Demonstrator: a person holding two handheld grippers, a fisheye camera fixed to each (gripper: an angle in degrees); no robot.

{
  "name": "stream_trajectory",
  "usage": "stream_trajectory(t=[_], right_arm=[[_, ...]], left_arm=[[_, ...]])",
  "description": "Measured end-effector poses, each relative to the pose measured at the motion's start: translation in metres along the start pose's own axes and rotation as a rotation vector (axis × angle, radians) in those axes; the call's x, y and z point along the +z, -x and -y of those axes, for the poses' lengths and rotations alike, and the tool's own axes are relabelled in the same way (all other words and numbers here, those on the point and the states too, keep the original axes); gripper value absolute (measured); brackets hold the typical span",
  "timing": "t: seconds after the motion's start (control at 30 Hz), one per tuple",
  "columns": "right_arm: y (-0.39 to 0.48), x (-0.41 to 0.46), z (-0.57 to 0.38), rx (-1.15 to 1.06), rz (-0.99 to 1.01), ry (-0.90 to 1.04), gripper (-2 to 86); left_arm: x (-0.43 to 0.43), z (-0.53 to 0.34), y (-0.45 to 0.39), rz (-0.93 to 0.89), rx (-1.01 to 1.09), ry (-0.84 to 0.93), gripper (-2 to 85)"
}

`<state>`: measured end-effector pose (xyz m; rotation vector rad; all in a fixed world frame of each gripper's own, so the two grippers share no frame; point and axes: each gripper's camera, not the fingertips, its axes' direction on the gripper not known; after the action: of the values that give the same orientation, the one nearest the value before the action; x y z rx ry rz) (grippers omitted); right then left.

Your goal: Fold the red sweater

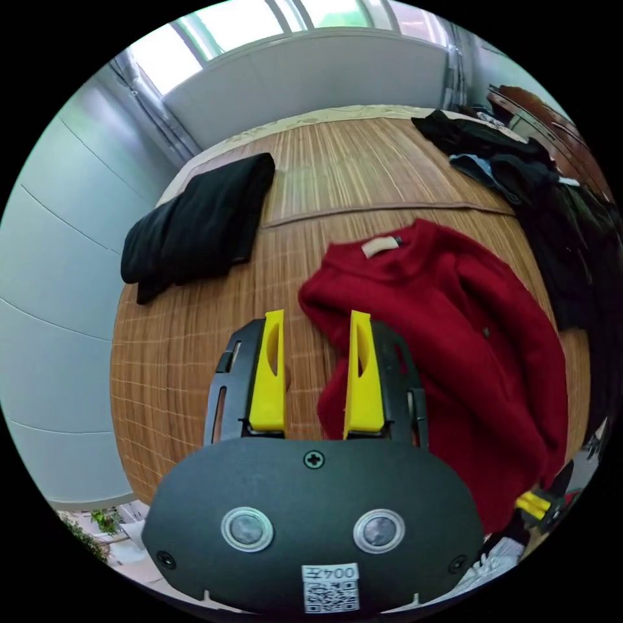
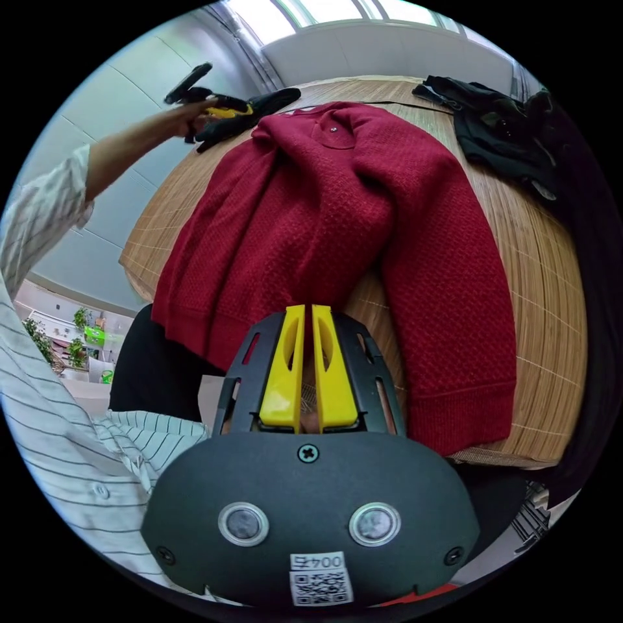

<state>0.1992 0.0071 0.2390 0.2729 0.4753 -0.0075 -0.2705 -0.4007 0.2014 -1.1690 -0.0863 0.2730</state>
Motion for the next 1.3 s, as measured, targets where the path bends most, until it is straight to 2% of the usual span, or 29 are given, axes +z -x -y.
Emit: stream_trajectory(t=[0.17,0.23,0.33,0.47,0.57,0.67,0.73,0.87,0.97,1.0,1.07,1.1,1.13,1.2,1.3], right_arm=[[0.012,-0.002,-0.002,-0.02,-0.051,0.004,1.4],[0.022,-0.002,-0.005,-0.043,-0.099,-0.006,1.3],[0.027,-0.003,-0.009,-0.033,-0.115,-0.022,1.2],[0.03,-0.005,-0.012,-0.024,-0.109,-0.031,1.3],[0.039,-0.006,-0.012,-0.041,-0.147,-0.029,1.5],[0.05,-0.006,-0.013,-0.063,-0.202,-0.024,1.5],[0.057,-0.007,-0.013,-0.07,-0.232,-0.014,1.3],[0.065,-0.008,-0.011,-0.082,-0.249,0.023,0.8],[0.073,-0.009,-0.013,-0.1,-0.239,0.036,0.5],[0.076,-0.008,-0.014,-0.108,-0.254,0.03,0.4],[0.079,-0.008,-0.015,-0.112,-0.269,0.024,0.4],[0.08,-0.009,-0.016,-0.113,-0.275,0.021,0.4],[0.081,-0.009,-0.017,-0.114,-0.279,0.018,0.3],[0.082,-0.01,-0.017,-0.117,-0.285,0.014,0.3],[0.083,-0.012,-0.019,-0.115,-0.288,0.01,0.3]], left_arm=[[-0.01,-0.155,0.014,-0.216,-0.026,0.03,15.4],[-0.014,-0.226,0.014,-0.333,-0.117,0.017,15.9],[-0.02,-0.28,-0.011,-0.401,-0.161,-0.03,16.6],[-0.017,-0.303,-0.058,-0.317,-0.12,-0.059,16.9],[-0.01,-0.31,-0.091,-0.152,-0.109,-0.083,15.9],[-0.008,-0.31,-0.115,-0.059,-0.091,-0.101,12.0],[-0.009,-0.306,-0.132,0.048,-0.033,-0.085,5.7],[-0.004,-0.315,-0.121,0.172,-0.006,-0.057,3.9],[0.005,-0.334,-0.082,0.082,-0.079,-0.03,4.0],[0.001,-0.336,-0.067,-0.017,-0.114,-0.035,4.3],[-0.019,-0.339,-0.05,-0.085,-0.187,-0.08,5.0],[-0.038,-0.34,-0.048,-0.132,-0.19,-0.158,5.7],[-0.052,-0.339,-0.052,-0.21,-0.174,-0.209,8.4],[-0.057,-0.331,-0.075,-0.295,-0.115,-0.205,14.0],[-0.032,-0.318,-0.143,-0.274,0.043,-0.102,22.1]])
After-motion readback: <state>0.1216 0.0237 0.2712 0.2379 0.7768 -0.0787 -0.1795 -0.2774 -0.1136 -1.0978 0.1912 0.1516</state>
